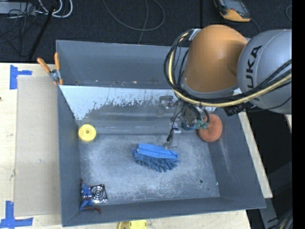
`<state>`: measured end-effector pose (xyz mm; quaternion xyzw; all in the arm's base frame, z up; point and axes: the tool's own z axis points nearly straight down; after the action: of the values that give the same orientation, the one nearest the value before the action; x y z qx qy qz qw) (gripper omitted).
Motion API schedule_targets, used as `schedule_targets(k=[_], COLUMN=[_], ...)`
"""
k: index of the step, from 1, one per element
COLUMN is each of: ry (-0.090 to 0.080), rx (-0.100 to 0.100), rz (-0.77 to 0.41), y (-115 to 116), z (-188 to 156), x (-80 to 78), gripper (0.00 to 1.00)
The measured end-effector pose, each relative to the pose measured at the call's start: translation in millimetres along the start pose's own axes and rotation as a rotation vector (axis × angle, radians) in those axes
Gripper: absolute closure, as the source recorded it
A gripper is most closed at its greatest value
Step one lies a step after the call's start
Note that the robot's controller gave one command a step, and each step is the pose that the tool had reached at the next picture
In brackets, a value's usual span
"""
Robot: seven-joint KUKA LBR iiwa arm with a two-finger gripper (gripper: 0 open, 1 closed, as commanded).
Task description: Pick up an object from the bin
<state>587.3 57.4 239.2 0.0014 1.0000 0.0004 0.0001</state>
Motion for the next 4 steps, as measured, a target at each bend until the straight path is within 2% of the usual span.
schedule_targets(k=[1,2,3,4], ry=[0.000,-0.004,0.002,0.002], rx=[0.000,0.001,0.000,0.001], rz=[0.000,-0.008,-0.033,0.121], y=[0,23,18,15], z=[0,46,82,123], x=[0.0,22.5,26.3,16.0], gripper=[0.00,0.00,0.00,1.00])
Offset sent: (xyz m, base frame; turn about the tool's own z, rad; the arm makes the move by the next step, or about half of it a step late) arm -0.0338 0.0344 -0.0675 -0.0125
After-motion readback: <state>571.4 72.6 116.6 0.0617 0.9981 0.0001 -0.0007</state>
